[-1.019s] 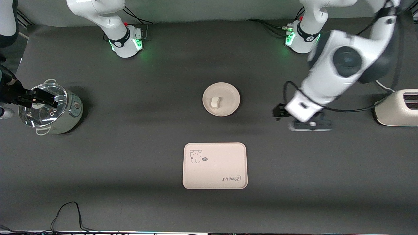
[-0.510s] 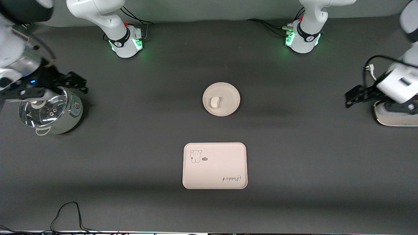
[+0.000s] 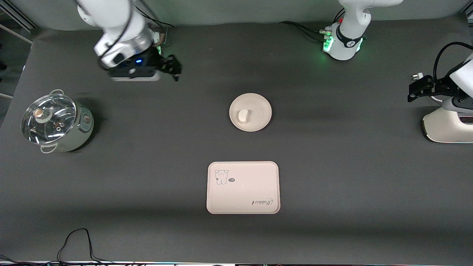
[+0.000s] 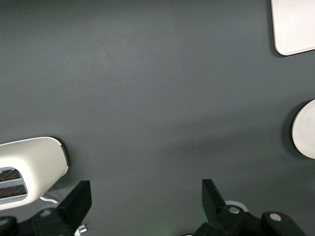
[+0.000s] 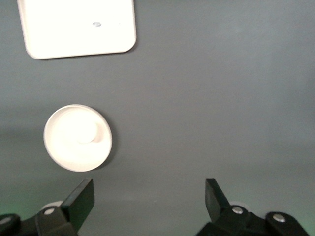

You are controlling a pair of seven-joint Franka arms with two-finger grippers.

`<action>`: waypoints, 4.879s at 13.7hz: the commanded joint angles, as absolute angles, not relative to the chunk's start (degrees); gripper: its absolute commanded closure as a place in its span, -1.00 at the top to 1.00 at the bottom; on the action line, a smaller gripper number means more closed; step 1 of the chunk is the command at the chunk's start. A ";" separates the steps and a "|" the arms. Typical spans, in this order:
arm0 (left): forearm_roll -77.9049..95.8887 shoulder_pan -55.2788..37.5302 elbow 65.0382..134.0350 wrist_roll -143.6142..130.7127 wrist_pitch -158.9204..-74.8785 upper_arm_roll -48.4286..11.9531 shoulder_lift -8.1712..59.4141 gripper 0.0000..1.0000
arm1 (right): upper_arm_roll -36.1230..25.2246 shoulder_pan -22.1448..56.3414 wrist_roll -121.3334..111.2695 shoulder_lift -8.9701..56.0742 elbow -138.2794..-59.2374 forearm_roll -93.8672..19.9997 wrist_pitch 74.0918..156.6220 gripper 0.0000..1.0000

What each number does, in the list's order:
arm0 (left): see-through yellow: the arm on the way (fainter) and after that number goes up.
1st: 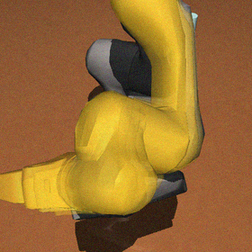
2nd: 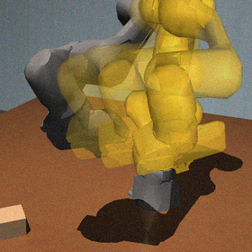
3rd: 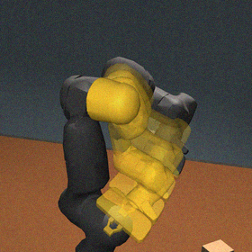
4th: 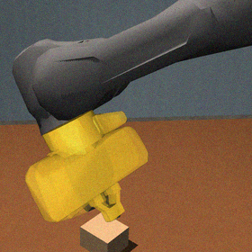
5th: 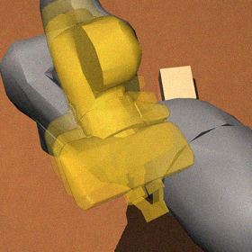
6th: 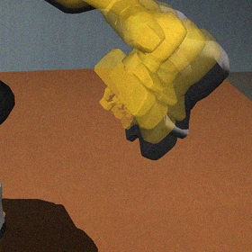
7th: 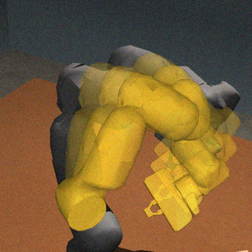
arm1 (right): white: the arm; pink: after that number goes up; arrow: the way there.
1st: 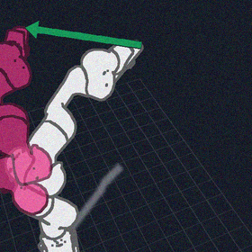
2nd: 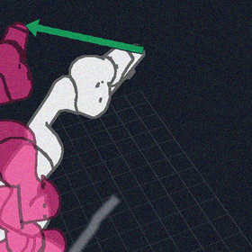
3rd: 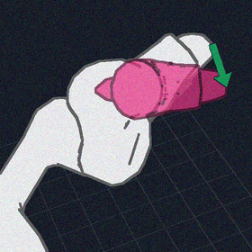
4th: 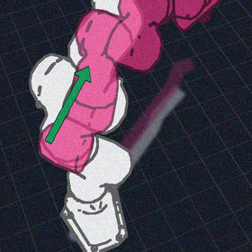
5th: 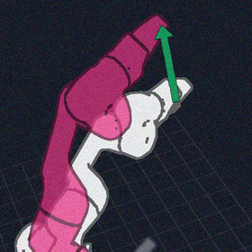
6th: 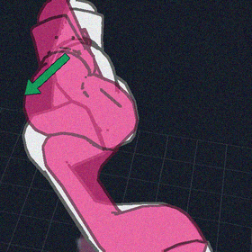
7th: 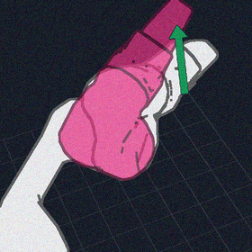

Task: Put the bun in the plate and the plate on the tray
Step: 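Move the right gripper to the plate rim, then close the right gripper on the plate rim, then carry the plate with the right gripper onto the Rabbit tray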

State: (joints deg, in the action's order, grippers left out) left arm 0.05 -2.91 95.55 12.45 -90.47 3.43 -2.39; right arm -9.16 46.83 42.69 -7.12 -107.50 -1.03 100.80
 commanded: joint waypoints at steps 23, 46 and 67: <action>2.11 -4.48 93.25 2.55 -92.55 2.29 1.14 1.00 | -5.01 58.97 37.97 24.25 -131.13 -25.13 164.44 1.00; 0.35 -4.39 93.25 1.76 -93.07 2.11 0.18 1.00 | -5.01 58.54 37.44 25.14 -127.71 -27.16 163.92 -1.00; 0.09 -4.57 93.25 1.67 -94.39 2.20 0.53 1.00 | -11.41 38.58 22.50 45.06 -70.36 -26.19 126.77 -1.00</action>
State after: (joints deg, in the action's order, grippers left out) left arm 0.87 -3.93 93.21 2.64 -94.04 1.93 1.02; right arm -8.64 38.77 23.29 35.99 -84.86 -25.54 132.54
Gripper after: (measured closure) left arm 0.000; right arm 0.965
